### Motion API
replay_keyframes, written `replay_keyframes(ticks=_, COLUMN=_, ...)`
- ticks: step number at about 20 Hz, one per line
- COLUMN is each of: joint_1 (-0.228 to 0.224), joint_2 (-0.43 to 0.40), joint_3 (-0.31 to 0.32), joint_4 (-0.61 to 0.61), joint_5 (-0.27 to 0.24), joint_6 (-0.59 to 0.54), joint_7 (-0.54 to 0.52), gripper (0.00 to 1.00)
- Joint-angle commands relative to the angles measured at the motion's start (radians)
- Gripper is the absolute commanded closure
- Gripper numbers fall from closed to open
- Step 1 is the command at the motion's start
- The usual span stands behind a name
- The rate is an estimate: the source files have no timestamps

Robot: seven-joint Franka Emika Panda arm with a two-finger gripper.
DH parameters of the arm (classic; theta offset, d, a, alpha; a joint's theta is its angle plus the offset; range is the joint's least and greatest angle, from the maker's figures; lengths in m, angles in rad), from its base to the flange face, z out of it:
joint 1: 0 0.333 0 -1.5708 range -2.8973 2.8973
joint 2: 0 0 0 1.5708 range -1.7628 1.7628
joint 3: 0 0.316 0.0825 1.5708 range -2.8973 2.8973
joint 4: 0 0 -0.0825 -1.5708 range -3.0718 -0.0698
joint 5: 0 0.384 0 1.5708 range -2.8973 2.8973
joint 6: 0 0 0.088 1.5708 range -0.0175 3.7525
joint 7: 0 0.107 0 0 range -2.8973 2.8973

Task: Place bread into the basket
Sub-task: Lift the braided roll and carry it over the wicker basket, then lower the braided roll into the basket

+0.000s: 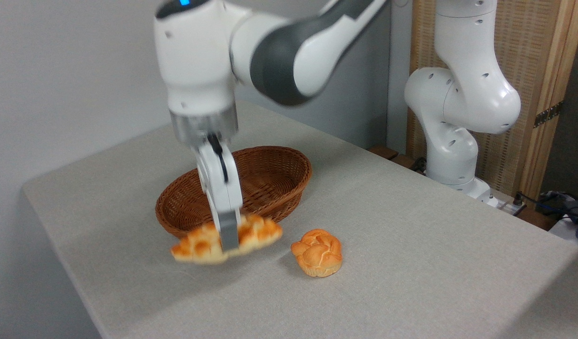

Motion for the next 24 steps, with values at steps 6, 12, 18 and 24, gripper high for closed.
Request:
replay_keyframes(ticks=6, joint_1=-0.010, joint_2=0.016, joint_3=-0.149, joint_4=0.070, joint_5=-0.087, joint_6=-0.122, joint_7=-0.335, gripper=0.44)
replay_keyframes(ticks=12, joint_1=-0.062, joint_2=0.062, joint_3=-0.172, joint_4=0.068, joint_5=-0.075, joint_6=-0.122, joint_7=-0.459, gripper=0.05)
replay_keyframes(ticks=18, joint_1=-0.067, joint_2=0.068, joint_3=-0.172, joint_4=0.070, joint_5=-0.077, joint_6=-0.121, joint_7=-0.461, gripper=0.00)
replay_keyframes(ticks=24, joint_1=-0.067, joint_2=0.068, joint_3=-0.172, joint_4=0.070, joint_5=-0.075, joint_6=-0.121, joint_7=-0.461, gripper=0.00)
